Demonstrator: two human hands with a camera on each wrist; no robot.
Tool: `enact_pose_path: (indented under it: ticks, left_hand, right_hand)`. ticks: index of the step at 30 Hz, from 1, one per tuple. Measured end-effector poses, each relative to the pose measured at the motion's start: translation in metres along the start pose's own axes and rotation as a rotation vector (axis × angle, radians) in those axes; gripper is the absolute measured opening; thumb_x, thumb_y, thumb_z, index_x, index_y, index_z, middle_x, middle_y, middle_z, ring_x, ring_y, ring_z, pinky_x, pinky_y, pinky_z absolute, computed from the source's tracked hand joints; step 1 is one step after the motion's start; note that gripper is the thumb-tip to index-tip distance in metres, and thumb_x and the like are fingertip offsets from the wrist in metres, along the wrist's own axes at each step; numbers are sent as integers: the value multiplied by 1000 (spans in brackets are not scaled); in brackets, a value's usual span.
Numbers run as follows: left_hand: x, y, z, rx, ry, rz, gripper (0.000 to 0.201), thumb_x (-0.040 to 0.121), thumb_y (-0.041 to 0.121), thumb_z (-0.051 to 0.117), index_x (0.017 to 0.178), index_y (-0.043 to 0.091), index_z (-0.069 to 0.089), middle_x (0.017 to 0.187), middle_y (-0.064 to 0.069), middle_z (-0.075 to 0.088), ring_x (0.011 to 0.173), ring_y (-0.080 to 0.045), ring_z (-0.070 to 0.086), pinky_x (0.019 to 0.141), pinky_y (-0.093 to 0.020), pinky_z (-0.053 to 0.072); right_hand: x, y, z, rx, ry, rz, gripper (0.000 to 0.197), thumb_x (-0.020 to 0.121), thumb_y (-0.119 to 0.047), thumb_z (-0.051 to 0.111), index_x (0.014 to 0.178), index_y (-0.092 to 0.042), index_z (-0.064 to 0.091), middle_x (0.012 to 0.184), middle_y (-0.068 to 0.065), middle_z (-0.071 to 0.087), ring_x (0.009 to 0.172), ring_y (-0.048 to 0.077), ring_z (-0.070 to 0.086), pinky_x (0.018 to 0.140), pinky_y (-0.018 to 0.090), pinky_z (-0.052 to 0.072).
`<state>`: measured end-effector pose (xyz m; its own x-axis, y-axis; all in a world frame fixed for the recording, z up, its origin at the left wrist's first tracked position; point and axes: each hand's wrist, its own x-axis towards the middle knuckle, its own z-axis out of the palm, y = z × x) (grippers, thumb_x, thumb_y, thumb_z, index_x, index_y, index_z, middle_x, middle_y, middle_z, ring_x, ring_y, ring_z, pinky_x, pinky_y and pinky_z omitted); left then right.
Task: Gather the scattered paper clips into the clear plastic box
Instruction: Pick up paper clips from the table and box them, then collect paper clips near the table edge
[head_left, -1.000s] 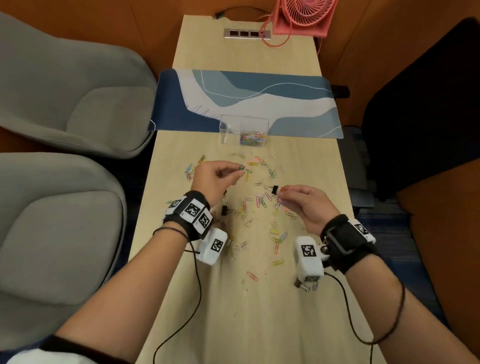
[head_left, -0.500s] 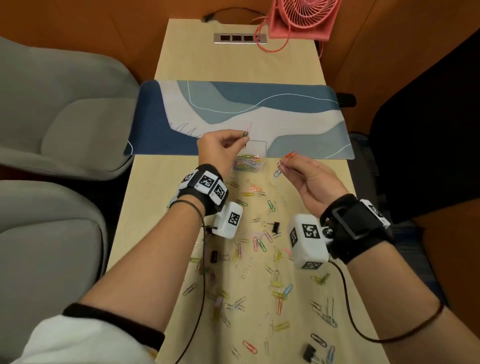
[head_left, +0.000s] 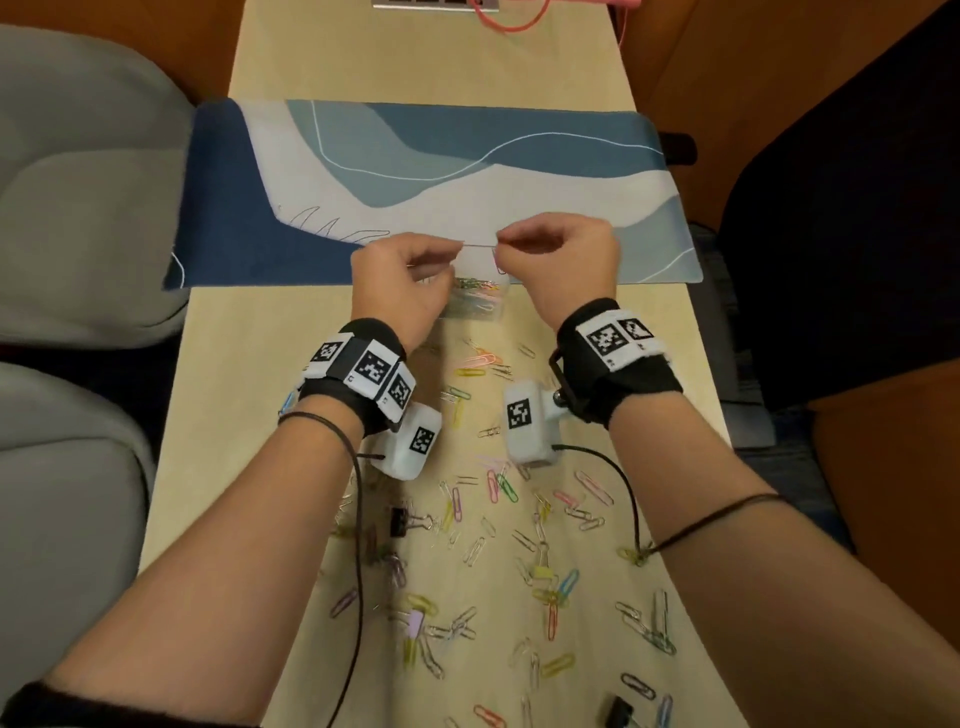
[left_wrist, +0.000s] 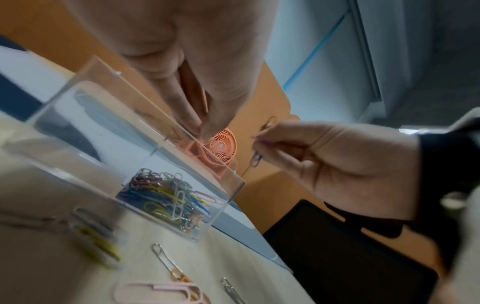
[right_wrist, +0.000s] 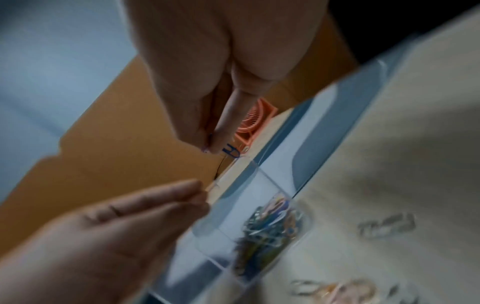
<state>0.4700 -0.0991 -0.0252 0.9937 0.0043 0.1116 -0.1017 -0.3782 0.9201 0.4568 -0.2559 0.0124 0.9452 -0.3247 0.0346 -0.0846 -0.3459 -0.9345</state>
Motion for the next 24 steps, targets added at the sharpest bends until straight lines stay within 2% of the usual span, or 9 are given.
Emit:
enact_pose_path:
  ticks: [3,5,7,9,13,16,18,20,24]
  left_hand:
    - [-12,-8,-9,50,95,75,24,79,3,64,92,19,76,93,5,71,76,-5,66,76,-19,55]
    - [-23,-13,-16,49,97,100,22,77,2,63,83,18,76,89,2,69,78,-9,64,74,-24,55]
    - [-33,-15,-23,38,84,117,22,76,0,61,80,15,76,89,0,67,83,-11,63,73,-27,55]
    - [-42,-15,-32,31,75,137,22,77,-1,61,80,15,75,91,0,67,86,-13,63,73,-30,55]
    - [-69,-17,-48,64,38,120,22,78,-2,63,80,17,76,91,2,67,85,-13,62,71,-26,53]
    - [-103,-19,-58,124,-143,87,22,80,0,66,82,19,77,87,3,69,81,-11,63,70,-21,52]
    - [-129,-18,-65,183,-352,41,19,82,4,68,86,20,78,86,5,69,79,-7,63,72,-18,51]
    - [-154,-18,-72,236,-493,25,19,81,5,69,89,20,78,84,6,69,75,-5,62,71,-16,49]
    - [-212,-16,-85,301,-511,8,15,81,13,73,90,23,77,80,12,64,71,1,58,66,-9,42]
  right_hand:
    - [6,1,12,-273,-129,-177,13,72,-7,72,76,-17,77,75,-4,73,66,5,67,70,11,51]
    - [9,2,20,-409,-205,-263,18,76,-5,66,81,-17,78,83,-1,74,74,11,68,80,17,52]
    - [13,4,25,-521,-261,-282,27,81,-3,57,90,-18,78,95,0,74,88,14,67,91,20,48]
    - [15,6,27,-598,-262,-270,37,83,0,49,94,-21,77,102,0,73,95,14,65,96,20,45]
    - [6,-4,23,-615,-218,-275,33,82,-1,56,94,-23,77,95,-1,73,84,13,66,88,23,52]
    - [-17,-17,8,-609,-191,-325,29,80,-4,63,100,-21,75,95,-1,70,79,11,65,80,17,49]
    - [-44,-21,-7,-585,-202,-352,28,81,-4,61,102,-18,74,94,1,71,78,12,65,79,20,51]
    - [-83,-16,-26,-591,-261,-290,25,83,-5,59,99,-17,75,93,2,74,77,10,63,84,27,54]
    - [-180,9,-65,-652,-452,-91,21,85,-7,62,94,-20,76,95,-2,74,74,3,60,80,17,50]
